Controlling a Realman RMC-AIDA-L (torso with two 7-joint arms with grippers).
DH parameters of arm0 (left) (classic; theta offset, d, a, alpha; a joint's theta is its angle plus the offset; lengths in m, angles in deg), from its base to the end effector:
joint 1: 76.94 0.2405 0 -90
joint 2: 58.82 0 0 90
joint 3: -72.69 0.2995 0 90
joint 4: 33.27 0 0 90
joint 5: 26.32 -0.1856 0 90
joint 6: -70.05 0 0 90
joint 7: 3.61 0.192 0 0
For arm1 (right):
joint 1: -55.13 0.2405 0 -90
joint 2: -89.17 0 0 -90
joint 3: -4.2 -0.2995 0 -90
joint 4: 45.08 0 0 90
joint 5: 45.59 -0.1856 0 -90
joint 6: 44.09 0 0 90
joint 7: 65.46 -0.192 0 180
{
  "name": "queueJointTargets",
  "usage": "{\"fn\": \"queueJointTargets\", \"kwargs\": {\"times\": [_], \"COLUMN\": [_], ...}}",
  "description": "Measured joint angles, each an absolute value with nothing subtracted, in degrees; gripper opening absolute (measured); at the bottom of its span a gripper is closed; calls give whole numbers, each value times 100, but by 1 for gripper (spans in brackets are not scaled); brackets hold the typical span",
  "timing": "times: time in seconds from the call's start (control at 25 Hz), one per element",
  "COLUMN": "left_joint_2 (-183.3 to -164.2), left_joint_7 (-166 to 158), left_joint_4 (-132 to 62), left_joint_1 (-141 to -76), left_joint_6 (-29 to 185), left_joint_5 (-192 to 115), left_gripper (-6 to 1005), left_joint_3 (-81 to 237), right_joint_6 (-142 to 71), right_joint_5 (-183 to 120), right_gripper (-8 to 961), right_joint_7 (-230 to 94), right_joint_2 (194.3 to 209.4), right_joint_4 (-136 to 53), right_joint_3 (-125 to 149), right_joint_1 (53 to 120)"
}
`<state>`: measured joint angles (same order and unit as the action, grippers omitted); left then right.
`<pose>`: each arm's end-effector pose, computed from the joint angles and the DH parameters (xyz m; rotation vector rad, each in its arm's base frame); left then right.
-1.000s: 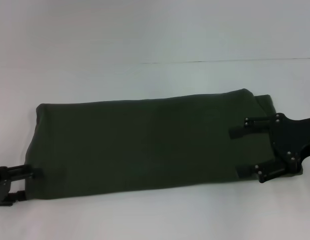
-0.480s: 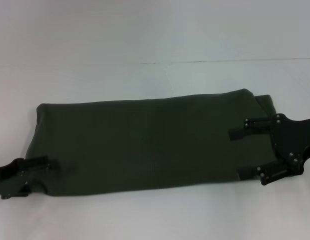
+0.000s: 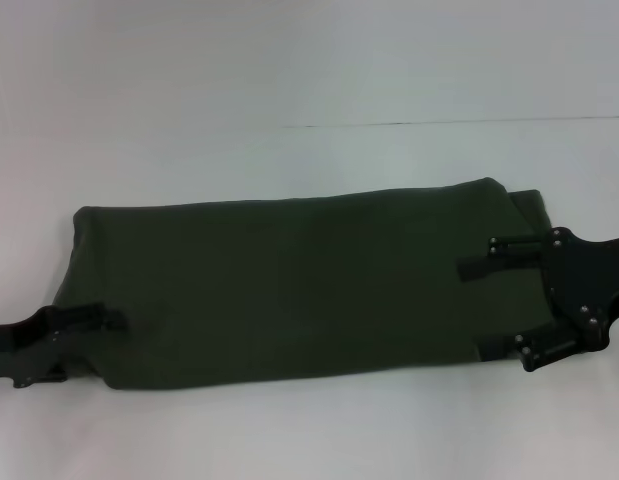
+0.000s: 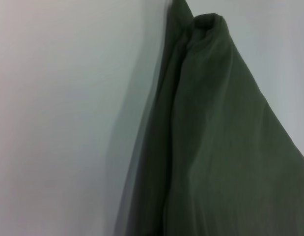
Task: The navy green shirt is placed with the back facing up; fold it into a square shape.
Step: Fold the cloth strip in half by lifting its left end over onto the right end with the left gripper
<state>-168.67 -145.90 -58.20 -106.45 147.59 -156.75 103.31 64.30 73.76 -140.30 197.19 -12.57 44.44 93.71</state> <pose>-0.3736 0.3441 -0.0287 -1.7918 -2.2260 -0.5424 0.2381 0.3383 -0.0031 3.0339 -0.2837 -0.6567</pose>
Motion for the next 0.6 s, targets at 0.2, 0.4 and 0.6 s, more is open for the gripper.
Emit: {"fn": "queueJointTargets", "kwargs": {"times": [0.2,0.4,0.6], "left_joint_2": [-16868,-16869,-16884], "left_joint_7": [-14584,-14572,-14589], "left_joint_4": [-5814,-5809,-5808], "left_joint_1": [-10597,-10571,-10572], "left_joint_6": [14724,14700,14697], "left_joint_5": [-15670,-15676,-15672], "left_gripper": [860,823,646], "left_joint_3": [10326,10332,10315], "right_joint_6": [6430,6429,6428], "right_joint_5": [7376,7376,7376], "right_gripper": [946,946,946], "right_joint_7": [-14034,-14041,-14043], "right_joint_2": [19719,19719,19726], "right_joint_4": [-1257,-1254,-1249], "right_joint_3": [4450,4464,4478], "right_joint_1": [9371,9386,9404]}}
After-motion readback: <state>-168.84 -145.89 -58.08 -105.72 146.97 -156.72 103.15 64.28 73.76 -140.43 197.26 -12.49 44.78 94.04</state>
